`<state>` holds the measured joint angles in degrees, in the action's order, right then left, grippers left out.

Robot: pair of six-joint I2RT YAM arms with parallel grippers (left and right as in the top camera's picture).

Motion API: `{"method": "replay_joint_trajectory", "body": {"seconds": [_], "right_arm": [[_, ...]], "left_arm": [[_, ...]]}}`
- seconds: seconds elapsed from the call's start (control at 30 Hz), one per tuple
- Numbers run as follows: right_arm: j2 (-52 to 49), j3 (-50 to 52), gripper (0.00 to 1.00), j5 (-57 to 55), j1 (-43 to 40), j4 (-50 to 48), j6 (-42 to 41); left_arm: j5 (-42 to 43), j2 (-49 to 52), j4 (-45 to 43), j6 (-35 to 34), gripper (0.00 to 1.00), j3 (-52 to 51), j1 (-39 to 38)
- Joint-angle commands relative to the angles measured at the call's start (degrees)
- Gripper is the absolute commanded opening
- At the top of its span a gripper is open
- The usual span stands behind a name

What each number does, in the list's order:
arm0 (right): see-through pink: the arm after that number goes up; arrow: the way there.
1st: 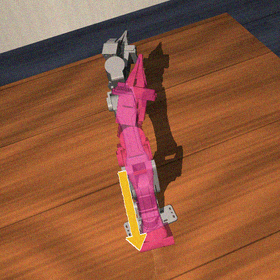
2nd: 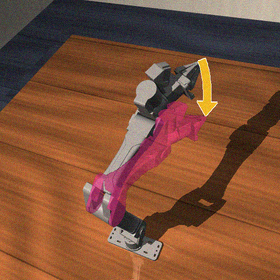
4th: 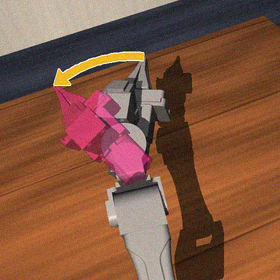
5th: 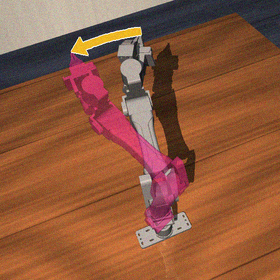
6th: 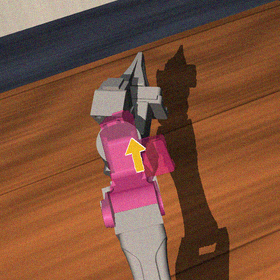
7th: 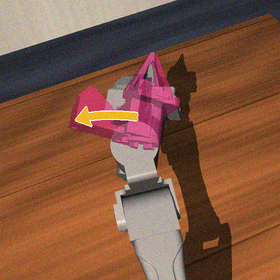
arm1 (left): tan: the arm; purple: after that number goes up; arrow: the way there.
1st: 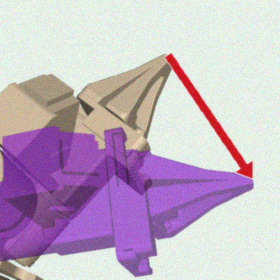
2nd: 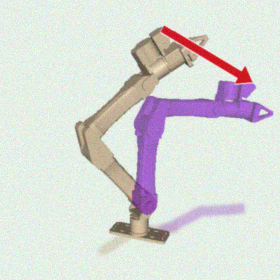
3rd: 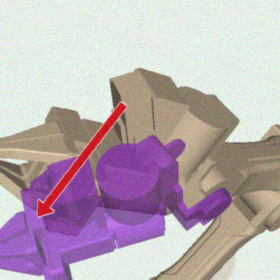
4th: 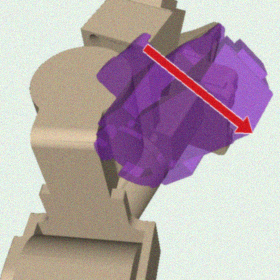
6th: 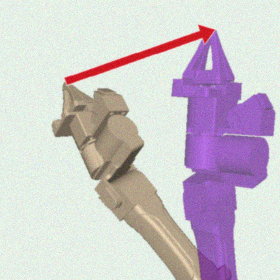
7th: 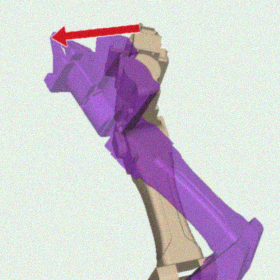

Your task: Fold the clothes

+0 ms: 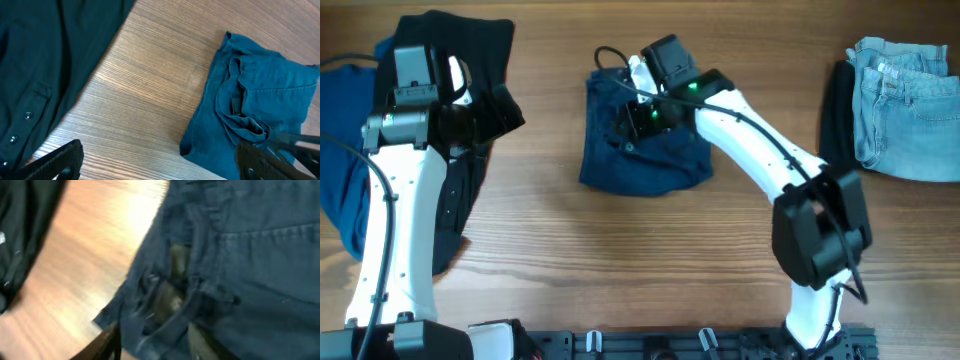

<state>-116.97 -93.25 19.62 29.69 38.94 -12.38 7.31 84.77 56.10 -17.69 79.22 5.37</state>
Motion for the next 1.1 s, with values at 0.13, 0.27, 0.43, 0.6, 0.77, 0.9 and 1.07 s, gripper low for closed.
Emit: {"method": "replay_joint_trajectory", "body": {"seconds": [0.13, 0.27, 0.43, 0.6, 0.77, 0.9, 1.07], "right_arm": [[-6.99, 0.35, 0.38, 1.27, 2.73, 2.43, -5.64], [-9.14, 1.22, 0.38, 4.07, 4.98, 3.02, -10.36], [-10.60, 2.60, 0.47, 4.81, 6.32, 3.56, -13.79], [-9.42, 1.97, 0.57, 5.09, 4.24, 4.39, -16.26], [-0.48, 1.49, 0.71, 5.11, -0.98, 8.57, -14.38], [5.29, 1.49, 0.80, 4.33, -7.23, 13.92, -12.63], [5.42, 4.74, 0.85, 0.66, -14.03, 16.55, -11.56]], "left_arm": [[-1.62, 0.37, -0.15, 0.96, 0.97, -0.46, 0.28], [-2.27, 0.37, -0.11, 0.96, 0.98, -0.46, 0.28], [-2.29, 0.37, -0.15, 0.96, 0.98, -0.46, 0.28], [-2.49, 0.37, -0.15, 0.98, 0.99, -0.46, 0.28], [-2.49, 0.37, -0.17, 0.98, 1.00, -0.46, 0.28], [-2.49, 0.37, -0.17, 0.98, 1.00, -0.46, 0.28], [-2.49, 0.37, -0.22, 0.98, 1.00, -0.46, 0.28]]}}
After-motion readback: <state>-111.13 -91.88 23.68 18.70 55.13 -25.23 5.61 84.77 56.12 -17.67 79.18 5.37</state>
